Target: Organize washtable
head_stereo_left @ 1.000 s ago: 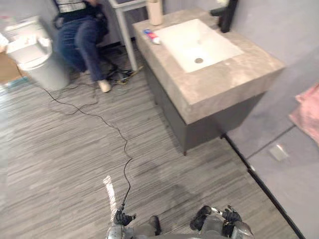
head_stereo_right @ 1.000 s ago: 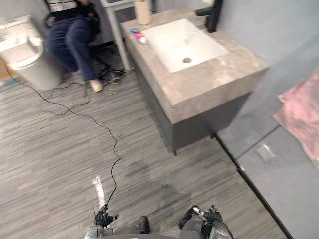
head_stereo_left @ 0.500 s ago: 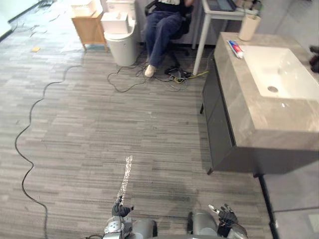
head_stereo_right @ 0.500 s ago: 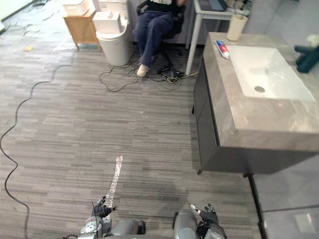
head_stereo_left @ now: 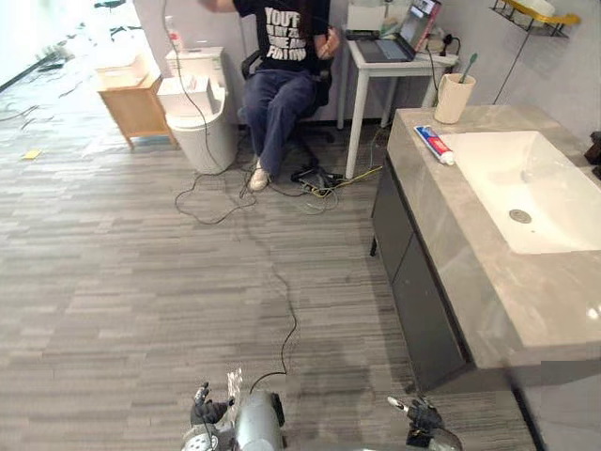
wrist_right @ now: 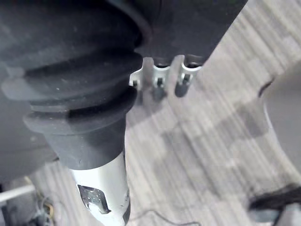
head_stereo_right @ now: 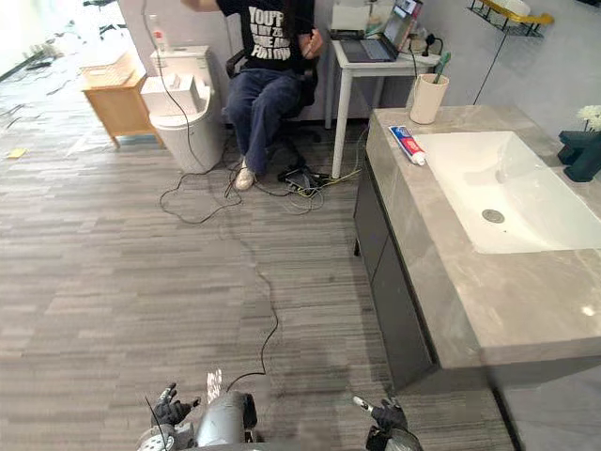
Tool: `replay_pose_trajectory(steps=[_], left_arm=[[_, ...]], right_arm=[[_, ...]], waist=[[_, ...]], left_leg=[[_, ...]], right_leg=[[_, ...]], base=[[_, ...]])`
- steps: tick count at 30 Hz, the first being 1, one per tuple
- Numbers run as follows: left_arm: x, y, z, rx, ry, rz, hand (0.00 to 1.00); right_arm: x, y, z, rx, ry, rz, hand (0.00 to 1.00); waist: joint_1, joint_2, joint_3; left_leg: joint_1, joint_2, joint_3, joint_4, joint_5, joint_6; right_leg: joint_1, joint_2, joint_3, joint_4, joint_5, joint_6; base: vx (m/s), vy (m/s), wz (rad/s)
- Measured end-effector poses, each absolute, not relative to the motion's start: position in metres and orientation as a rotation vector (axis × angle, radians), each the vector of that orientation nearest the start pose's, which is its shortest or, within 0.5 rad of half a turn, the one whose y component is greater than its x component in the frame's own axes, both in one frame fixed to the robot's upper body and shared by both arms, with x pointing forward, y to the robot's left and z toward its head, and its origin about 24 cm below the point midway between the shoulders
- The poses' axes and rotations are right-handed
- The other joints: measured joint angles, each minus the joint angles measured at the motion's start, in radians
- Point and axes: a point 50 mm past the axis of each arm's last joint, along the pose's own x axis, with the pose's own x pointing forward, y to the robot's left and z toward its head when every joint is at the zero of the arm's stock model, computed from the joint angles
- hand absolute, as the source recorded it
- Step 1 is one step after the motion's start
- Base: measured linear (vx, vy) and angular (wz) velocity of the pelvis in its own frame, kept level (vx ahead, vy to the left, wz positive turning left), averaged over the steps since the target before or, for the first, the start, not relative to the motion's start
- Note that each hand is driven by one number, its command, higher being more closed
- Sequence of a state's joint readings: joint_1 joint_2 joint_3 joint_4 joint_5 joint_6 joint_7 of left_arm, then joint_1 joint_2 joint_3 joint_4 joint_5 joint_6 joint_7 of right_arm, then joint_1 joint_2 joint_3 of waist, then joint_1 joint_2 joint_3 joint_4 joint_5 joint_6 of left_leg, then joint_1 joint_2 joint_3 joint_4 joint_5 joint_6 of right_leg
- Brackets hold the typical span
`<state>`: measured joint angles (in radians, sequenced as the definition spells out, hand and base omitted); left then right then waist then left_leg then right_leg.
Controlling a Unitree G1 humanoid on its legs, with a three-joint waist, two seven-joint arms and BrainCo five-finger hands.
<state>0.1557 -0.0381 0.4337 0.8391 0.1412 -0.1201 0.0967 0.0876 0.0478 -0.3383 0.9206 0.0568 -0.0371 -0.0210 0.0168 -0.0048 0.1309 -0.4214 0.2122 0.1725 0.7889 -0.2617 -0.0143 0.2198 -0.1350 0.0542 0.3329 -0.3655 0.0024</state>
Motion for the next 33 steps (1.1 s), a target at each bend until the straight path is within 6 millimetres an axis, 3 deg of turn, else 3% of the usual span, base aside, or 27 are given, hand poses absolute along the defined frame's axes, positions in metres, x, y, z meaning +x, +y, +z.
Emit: replay_pose_trajectory(steps=[1, 2, 3, 5, 7, 8, 9, 10, 11, 12, 13, 15, 16, 17, 18, 21, 24, 27, 28, 29, 31, 33], left_arm=[[0.091, 0.215, -0.146, -0.023, 0.921, 0.479, 0.00], [0.087, 0.223, -0.148, -0.014, 0.945, 0.496, 0.00], [0.085, 0.228, -0.148, 0.003, 0.958, 0.506, 0.00], [0.082, 0.231, -0.150, 0.016, 0.977, 0.507, 0.00], [0.075, 0.231, -0.152, 0.015, 1.003, 0.511, 0.00], [0.066, 0.225, -0.155, 0.005, 1.032, 0.506, 0.00], [0.063, 0.220, -0.157, 0.002, 1.044, 0.496, 0.00], [0.064, 0.219, -0.157, 0.023, 1.050, 0.466, 0.00], [0.069, 0.219, -0.156, 0.059, 1.044, 0.427, 0.00], [0.070, 0.219, -0.156, 0.077, 1.043, 0.412, 0.00], [0.070, 0.220, -0.156, 0.095, 1.049, 0.397, 0.00], [0.071, 0.221, -0.156, 0.117, 1.054, 0.371, 0.00], [0.068, 0.222, -0.157, 0.124, 1.065, 0.368, 0.00], [0.069, 0.223, -0.156, 0.136, 1.064, 0.363, 0.00], [0.070, 0.223, -0.156, 0.142, 1.061, 0.359, 0.00], [0.074, 0.224, -0.155, 0.148, 1.051, 0.352, 0.00], [0.074, 0.223, -0.155, 0.148, 1.054, 0.350, 0.00], [0.074, 0.223, -0.155, 0.153, 1.055, 0.344, 0.00], [0.075, 0.222, -0.156, 0.147, 1.055, 0.347, 0.00], [0.077, 0.216, -0.157, 0.129, 1.058, 0.336, 0.00], [0.081, 0.211, -0.157, 0.119, 1.046, 0.329, 0.00], [0.081, 0.210, -0.157, 0.091, 1.045, 0.353, 0.00]], right_arm=[[0.113, -0.188, -0.151, 0.207, 0.955, -0.366, 0.00], [0.110, -0.182, -0.154, 0.207, 0.975, -0.349, 0.00], [0.111, -0.177, -0.154, 0.208, 0.978, -0.327, 0.00], [0.112, -0.168, -0.156, 0.212, 0.983, -0.300, 0.00], [0.110, -0.165, -0.158, 0.218, 0.996, -0.295, 0.00], [0.104, -0.172, -0.159, 0.202, 1.008, -0.309, 0.00], [0.101, -0.179, -0.159, 0.184, 1.011, -0.318, 0.00], [0.097, -0.180, -0.160, 0.168, 1.029, -0.312, 0.00], [0.094, -0.183, -0.161, 0.174, 1.037, -0.326, 0.00], [0.094, -0.184, -0.161, 0.180, 1.041, -0.333, 0.00], [0.091, -0.187, -0.161, 0.199, 1.043, -0.352, 0.00], [0.088, -0.191, -0.162, 0.212, 1.046, -0.377, 0.00], [0.090, -0.190, -0.161, 0.220, 1.038, -0.380, 0.00], [0.091, -0.190, -0.160, 0.216, 1.023, -0.374, 0.00], [0.092, -0.189, -0.159, 0.219, 1.014, -0.377, 0.00], [0.097, -0.189, -0.155, 0.232, 0.966, -0.381, 0.00], [0.099, -0.190, -0.154, 0.232, 0.956, -0.375, 0.00], [0.100, -0.189, -0.154, 0.221, 0.958, -0.349, 0.00], [0.100, -0.189, -0.154, 0.220, 0.962, -0.345, 0.00], [0.104, -0.194, -0.153, 0.201, 0.951, -0.335, 0.00], [0.108, -0.197, -0.151, 0.177, 0.947, -0.324, 0.00], [0.110, -0.199, -0.151, 0.166, 0.946, -0.320, 0.00]], waist=[[0.002, 0.016, -0.004], [0.000, 0.000, -0.003], [-0.007, -0.018, -0.012], [0.010, -0.042, -0.011], [0.027, -0.054, -0.006], [0.027, -0.037, -0.037], [0.027, -0.014, -0.043], [0.024, -0.018, -0.057], [0.024, -0.020, -0.057], [0.023, -0.023, -0.057], [0.020, -0.028, -0.053], [0.010, -0.025, -0.037], [-0.005, -0.025, -0.033], [-0.007, -0.033, -0.027], [-0.008, -0.034, -0.027], [-0.028, -0.035, -0.026], [-0.030, -0.034, -0.023], [-0.030, -0.033, -0.022], [-0.029, -0.035, -0.016], [-0.030, -0.014, -0.009], [-0.030, 0.003, -0.007], [-0.029, 0.016, 0.000]], left_leg=[[0.026, 0.006, -0.039, -0.197, 0.143, -0.031], [0.053, -0.023, -0.003, -0.179, 0.104, -0.019], [0.056, -0.035, 0.004, -0.182, 0.096, -0.014], [0.061, -0.058, -0.027, -0.119, 0.082, -0.004], [0.012, -0.083, -0.050, 0.022, 0.062, -0.005], [0.011, -0.096, -0.100, -0.079, 0.056, -0.008], [0.016, -0.097, -0.106, -0.078, 0.007, -0.002], [0.016, -0.137, -0.082, -0.079, -0.012, 0.016], [0.016, -0.169, -0.070, -0.093, -0.022, 0.033], [0.020, -0.184, -0.062, -0.100, -0.027, 0.043], [0.046, -0.207, -0.045, -0.119, -0.040, 0.065], [0.129, -0.227, -0.030, -0.156, -0.058, 0.093], [0.176, -0.231, -0.030, -0.177, -0.061, 0.098], [0.264, -0.230, -0.017, -0.236, -0.062, 0.100], [0.295, -0.228, -0.016, -0.261, -0.062, 0.100], [0.382, -0.205, -0.012, -0.327, -0.077, 0.093], [0.437, -0.175, -0.013, -0.330, -0.117, 0.072], [0.470, -0.143, -0.027, -0.330, -0.156, 0.022], [0.492, -0.138, -0.041, -0.330, -0.177, -0.002], [0.513, -0.108, -0.061, -0.342, -0.179, -0.016], [0.534, -0.102, -0.082, -0.357, -0.161, -0.044], [0.500, -0.077, -0.103, -0.244, -0.145, -0.072]], right_leg=[[0.016, -0.010, 0.001, 0.024, -0.004, 0.046], [0.024, -0.050, 0.007, 0.044, -0.012, 0.072], [0.019, -0.049, 0.008, 0.048, -0.011, 0.072], [-0.015, -0.001, 0.026, 0.021, 0.016, 0.042], [0.011, -0.035, 0.037, 0.010, 0.049, 0.058], [0.011, -0.038, 0.044, 0.009, 0.052, 0.066], [0.013, -0.041, 0.043, 0.014, 0.053, 0.076], [-0.002, -0.079, 0.037, 0.035, 0.062, 0.090], [-0.046, -0.104, 0.044, 0.103, 0.090, 0.112], [-0.080, -0.114, 0.055, 0.163, 0.108, 0.107], [-0.154, -0.126, 0.073, 0.316, 0.174, 0.070], [-0.259, -0.122, 0.102, 0.565, 0.300, 0.033], [-0.308, -0.105, 0.110, 0.688, 0.290, 0.045], [-0.394, -0.073, 0.081, 0.823, 0.240, 0.049], [-0.427, -0.061, 0.055, 0.847, 0.220, 0.048], [-0.560, -0.012, -0.063, 0.781, 0.147, 0.065], [-0.590, 0.008, -0.150, 0.498, 0.119, 0.059], [-0.565, 0.032, -0.174, 0.244, 0.154, 0.034], [-0.540, 0.028, -0.196, 0.194, 0.238, -0.005], [-0.523, 0.045, -0.228, 0.211, 0.219, -0.017], [-0.522, 0.054, -0.247, 0.237, 0.158, -0.031], [-0.503, 0.071, -0.261, 0.258, 0.111, -0.046]], base=[[0.41, 0.395, -0.51], [0.51, 0.472, -0.32], [0.40, 0.283, -0.08], [0.51, 0.305, -0.18], [0.32, 0.179, -0.43], [0.22, 0.167, -0.41], [0.26, 0.223, -0.21], [0.29, 0.259, -0.03], [0.30, 0.258, 0.07], [0.29, 0.256, 0.09], [0.23, 0.205, 0.03], [0.30, 0.241, -0.04], [0.32, 0.253, -0.25], [0.23, 0.182, -0.25], [0.21, 0.133, -0.27], [0.15, 0.026, -0.08], [0.23, -0.107, -0.05], [0.30, -0.170, 0.04], [0.31, -0.171, 0.26], [0.38, -0.218, 0.29], [0.40, -0.229, 0.25], [0.38, -0.225, 0.08]])
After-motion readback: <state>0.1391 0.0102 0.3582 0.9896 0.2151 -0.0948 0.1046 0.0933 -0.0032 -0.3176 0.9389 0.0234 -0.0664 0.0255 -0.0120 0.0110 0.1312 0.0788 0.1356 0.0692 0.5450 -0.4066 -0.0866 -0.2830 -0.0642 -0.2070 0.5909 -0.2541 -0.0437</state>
